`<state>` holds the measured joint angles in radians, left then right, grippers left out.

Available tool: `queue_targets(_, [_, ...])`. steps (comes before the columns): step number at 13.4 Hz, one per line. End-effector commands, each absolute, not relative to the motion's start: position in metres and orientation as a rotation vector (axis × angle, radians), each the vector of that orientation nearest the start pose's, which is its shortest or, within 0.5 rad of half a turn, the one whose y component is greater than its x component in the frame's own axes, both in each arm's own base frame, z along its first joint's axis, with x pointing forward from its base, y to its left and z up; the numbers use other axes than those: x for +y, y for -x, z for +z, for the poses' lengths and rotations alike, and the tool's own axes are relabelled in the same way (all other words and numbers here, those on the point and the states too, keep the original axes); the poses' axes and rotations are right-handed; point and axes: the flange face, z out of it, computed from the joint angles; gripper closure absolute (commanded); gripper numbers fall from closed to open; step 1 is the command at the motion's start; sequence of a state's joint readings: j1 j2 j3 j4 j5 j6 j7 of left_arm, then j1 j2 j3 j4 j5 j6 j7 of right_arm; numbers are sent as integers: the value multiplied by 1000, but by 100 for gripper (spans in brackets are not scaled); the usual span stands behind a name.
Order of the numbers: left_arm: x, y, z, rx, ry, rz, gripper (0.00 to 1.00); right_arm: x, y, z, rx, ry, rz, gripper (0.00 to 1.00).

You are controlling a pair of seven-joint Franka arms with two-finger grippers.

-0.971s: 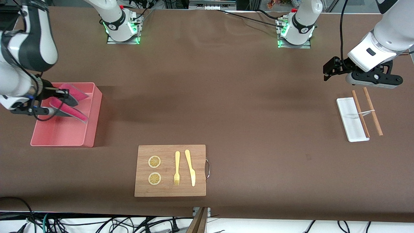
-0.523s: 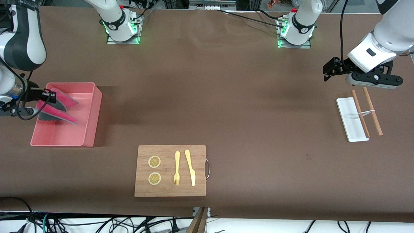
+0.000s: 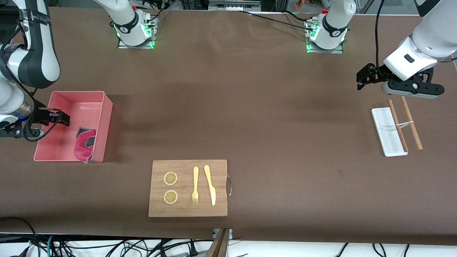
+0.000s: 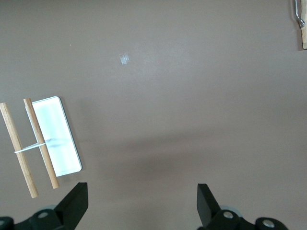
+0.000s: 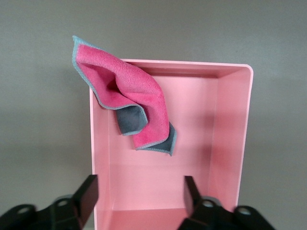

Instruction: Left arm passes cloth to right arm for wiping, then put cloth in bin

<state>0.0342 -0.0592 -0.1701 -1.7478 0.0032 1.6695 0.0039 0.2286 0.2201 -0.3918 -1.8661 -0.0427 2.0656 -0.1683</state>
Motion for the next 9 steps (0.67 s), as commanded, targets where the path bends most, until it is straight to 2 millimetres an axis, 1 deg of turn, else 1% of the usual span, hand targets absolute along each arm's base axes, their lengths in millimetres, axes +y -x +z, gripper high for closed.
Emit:
queue_targets(1, [-77,-539,587,203,3133,30,0,-86,-603,425,-80,3252,1,1])
queue_targets(2, [-78,-538,587,205,3133,30,0,-77,-601,436,-97,3240,0,1])
queue_targets(3, [-78,-538,587,205,3133,30,0,-55,-598,449,-135,3218,9,1])
queue_targets(5, [-77,-538,587,203,3133,32,0,-25,-594,478,-119,3182,14,1])
queue_targets(6, [-77,-538,587,203,3133,32,0,-3,-590,496,-169,3170,-3,1])
queue_targets(9, [-77,-538,587,203,3133,32,0,38,-572,548,-286,3143,-41,1])
